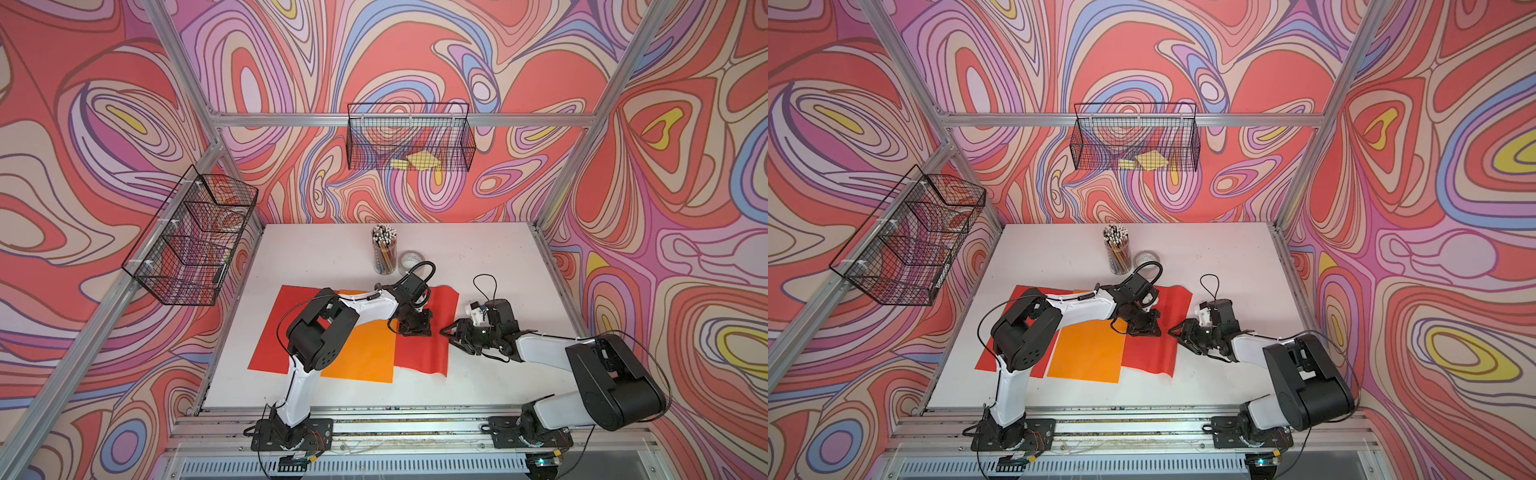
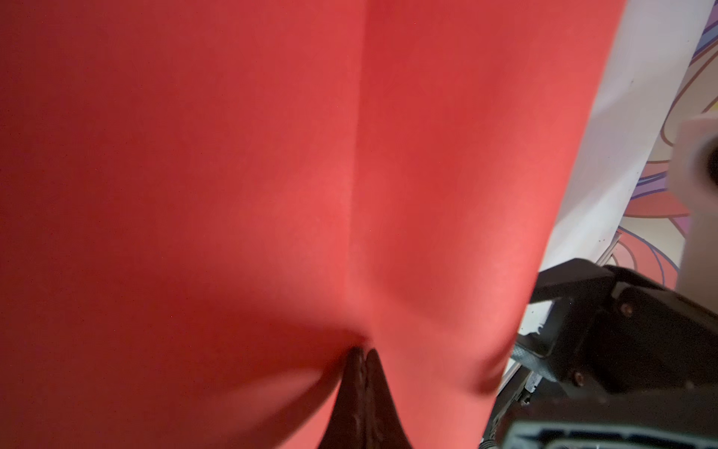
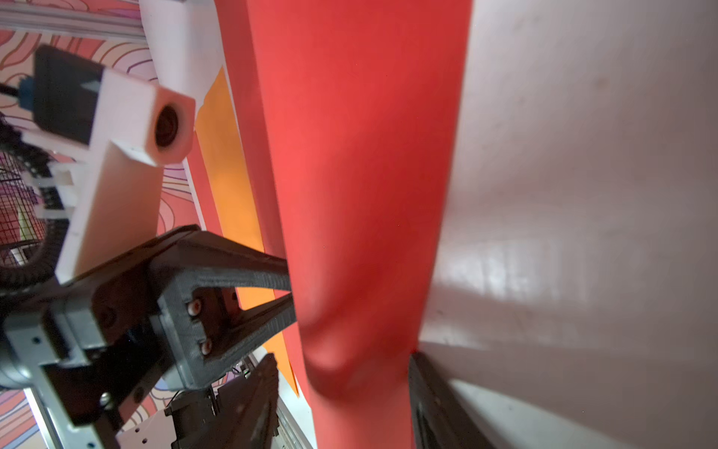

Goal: Fold the rectangular paper in half along the long edge
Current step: Fold the paper at the center of the board.

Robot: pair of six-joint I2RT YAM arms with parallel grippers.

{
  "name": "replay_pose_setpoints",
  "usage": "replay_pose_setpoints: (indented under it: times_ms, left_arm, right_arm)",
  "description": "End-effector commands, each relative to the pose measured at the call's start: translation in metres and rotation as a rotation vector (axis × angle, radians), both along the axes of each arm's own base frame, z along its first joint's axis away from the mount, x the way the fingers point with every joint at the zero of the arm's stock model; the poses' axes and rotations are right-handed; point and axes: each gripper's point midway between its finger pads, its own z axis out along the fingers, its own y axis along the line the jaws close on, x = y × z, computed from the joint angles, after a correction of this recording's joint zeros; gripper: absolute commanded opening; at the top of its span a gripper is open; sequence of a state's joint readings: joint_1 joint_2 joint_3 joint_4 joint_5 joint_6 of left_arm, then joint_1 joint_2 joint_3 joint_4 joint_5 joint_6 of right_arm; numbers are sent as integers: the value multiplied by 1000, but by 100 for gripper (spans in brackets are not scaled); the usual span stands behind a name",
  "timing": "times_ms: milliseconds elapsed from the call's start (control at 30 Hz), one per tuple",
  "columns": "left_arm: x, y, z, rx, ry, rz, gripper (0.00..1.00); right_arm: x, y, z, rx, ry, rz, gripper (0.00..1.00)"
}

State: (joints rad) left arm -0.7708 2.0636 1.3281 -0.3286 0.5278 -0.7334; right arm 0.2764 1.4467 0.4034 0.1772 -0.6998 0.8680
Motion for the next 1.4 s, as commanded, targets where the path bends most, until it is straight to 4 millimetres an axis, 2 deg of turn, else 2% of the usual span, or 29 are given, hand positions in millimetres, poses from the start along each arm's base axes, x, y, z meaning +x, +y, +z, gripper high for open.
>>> replay_pose_setpoints:
  times_ms: [0, 200, 300, 467, 633, 767, 900, 1100, 1233, 1367]
  left_arm:
    - [-1, 4, -17, 40, 25, 10, 0]
    - [0, 6, -16, 42, 22, 11, 0]
    - [-1, 6, -16, 44, 20, 9, 0]
    - [-3, 9, -17, 52, 24, 8, 0]
    - [-2, 8, -17, 50, 20, 7, 0]
    - [-3, 8, -16, 44, 22, 7, 0]
    - [-4, 10, -15, 43, 17, 8, 0]
    - [-4, 10, -13, 42, 13, 8, 0]
    - [-5, 11, -13, 43, 12, 7, 0]
    - [-5, 10, -13, 42, 15, 6, 0]
  right_arm:
    - [-3, 19, 4, 42, -11, 57, 55]
    - [-7, 53, -2, 36, -5, 131, 55]
    - [-10, 59, -3, 37, -6, 140, 55]
    - [-8, 52, 11, -12, -50, 132, 54]
    - [-5, 40, 36, -73, -130, 111, 55]
    - [4, 32, 48, -77, -170, 73, 55]
    - [13, 24, 45, -82, -147, 54, 55]
    - [8, 22, 24, -106, -70, 55, 53]
    - [3, 13, 29, -154, -82, 47, 52]
    - [2, -6, 32, -193, -85, 11, 52]
